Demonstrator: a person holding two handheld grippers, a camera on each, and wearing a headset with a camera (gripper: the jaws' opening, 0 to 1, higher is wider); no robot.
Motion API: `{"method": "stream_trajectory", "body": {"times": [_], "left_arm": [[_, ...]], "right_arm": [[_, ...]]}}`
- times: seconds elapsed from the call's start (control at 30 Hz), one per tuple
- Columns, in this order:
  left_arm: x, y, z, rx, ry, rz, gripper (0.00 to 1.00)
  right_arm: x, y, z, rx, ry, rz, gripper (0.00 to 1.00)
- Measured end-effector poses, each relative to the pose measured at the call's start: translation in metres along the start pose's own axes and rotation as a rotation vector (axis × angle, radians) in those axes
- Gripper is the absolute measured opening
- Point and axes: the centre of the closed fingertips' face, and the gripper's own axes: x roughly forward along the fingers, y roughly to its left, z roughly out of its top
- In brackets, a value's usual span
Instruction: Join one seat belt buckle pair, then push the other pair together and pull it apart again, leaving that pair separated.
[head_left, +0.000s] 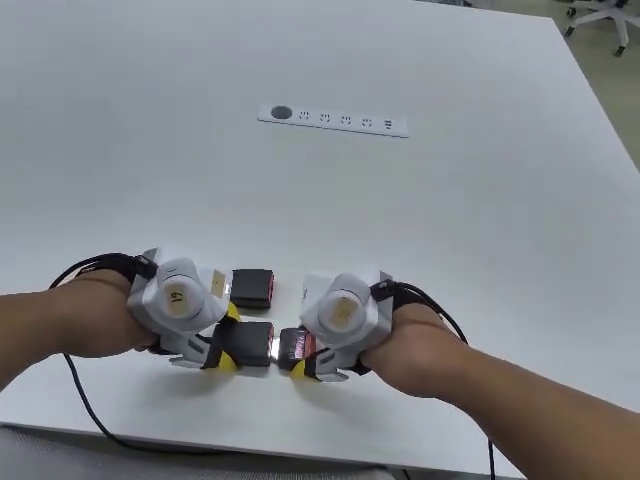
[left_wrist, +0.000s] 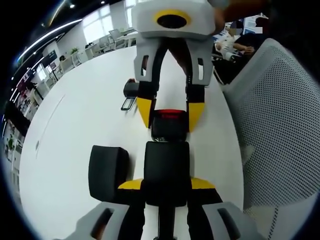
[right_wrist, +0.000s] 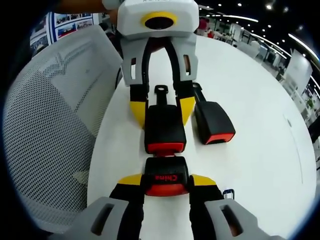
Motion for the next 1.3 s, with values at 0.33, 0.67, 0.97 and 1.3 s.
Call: {"method": "stream_trajectory", "body": {"times": [0.33,0.67,0.97,1.3], "left_arm": [[-0.0003,0.0019,-0.001,-0.017,-0.009,-0.004,0.32],[-0.0002,-0.0008,0.0023,0.003,0.017,-0.014,0.32],[-0.0004,0.0007,0.0018,0.015,0.015,-0.021,0.32],[-0.0001,0.0017,0.0009,0.057,-0.01,-0.014,0.33]], "right_arm": [[0.001,-0.0018,-0.0005,0.016,-0.001,-0.012,0.3],[0.0016,-0.0014,-0.0004,0.034,-0.016,-0.004,0.31],[0.001,-0.0014,-0.0008,0.045,-0.013,-0.019,0.31],[0.0008,-0.0019,-0.0015,0.077,-0.061,-0.024,0.32]]}}
